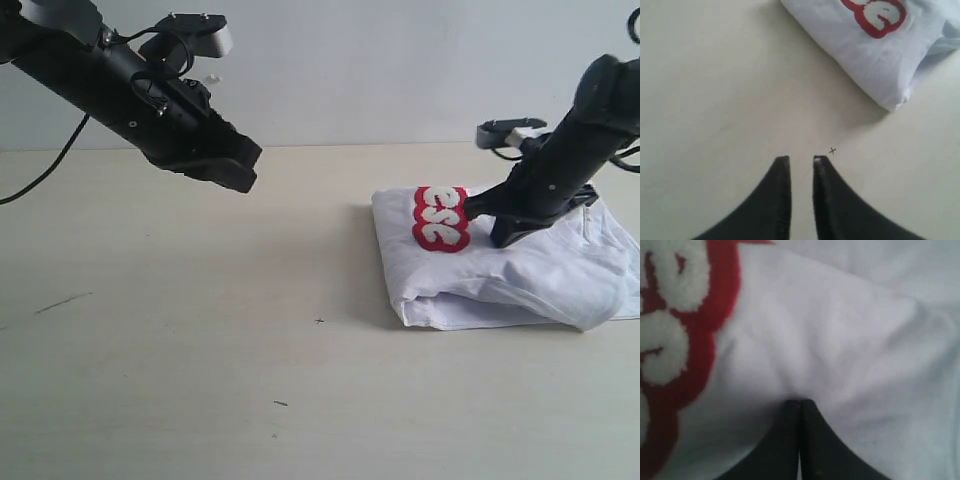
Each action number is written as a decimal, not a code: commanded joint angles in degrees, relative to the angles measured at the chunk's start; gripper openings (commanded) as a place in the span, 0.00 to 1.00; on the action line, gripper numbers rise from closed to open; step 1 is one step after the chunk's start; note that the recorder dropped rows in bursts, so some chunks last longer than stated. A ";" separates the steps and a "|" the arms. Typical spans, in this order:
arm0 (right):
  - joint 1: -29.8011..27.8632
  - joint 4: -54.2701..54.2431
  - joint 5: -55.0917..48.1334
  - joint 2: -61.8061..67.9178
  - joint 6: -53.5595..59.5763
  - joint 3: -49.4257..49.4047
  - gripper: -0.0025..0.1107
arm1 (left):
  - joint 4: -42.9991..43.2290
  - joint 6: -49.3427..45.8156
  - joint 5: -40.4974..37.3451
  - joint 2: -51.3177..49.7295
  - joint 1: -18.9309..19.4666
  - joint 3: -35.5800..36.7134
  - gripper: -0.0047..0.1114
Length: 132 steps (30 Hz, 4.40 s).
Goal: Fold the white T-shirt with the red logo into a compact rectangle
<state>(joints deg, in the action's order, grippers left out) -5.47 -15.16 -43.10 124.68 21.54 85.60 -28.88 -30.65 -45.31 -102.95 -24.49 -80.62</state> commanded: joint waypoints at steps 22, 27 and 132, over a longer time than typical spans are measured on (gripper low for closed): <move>18.36 -8.51 -0.46 -5.41 -2.50 3.18 0.02 | -0.11 -1.82 -0.66 0.42 -0.08 -0.01 0.04; 10.30 -3.98 -4.13 -9.81 -6.96 0.63 0.02 | -5.13 -10.21 -0.34 0.05 -3.13 3.98 0.04; 3.79 62.76 0.83 -11.62 -50.27 -6.22 0.42 | 13.07 -0.42 6.19 2.39 -5.32 7.18 0.04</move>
<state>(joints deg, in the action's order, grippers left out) -1.59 46.18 -42.23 113.48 -25.21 79.41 -15.06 -31.27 -39.66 -100.53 -29.96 -73.56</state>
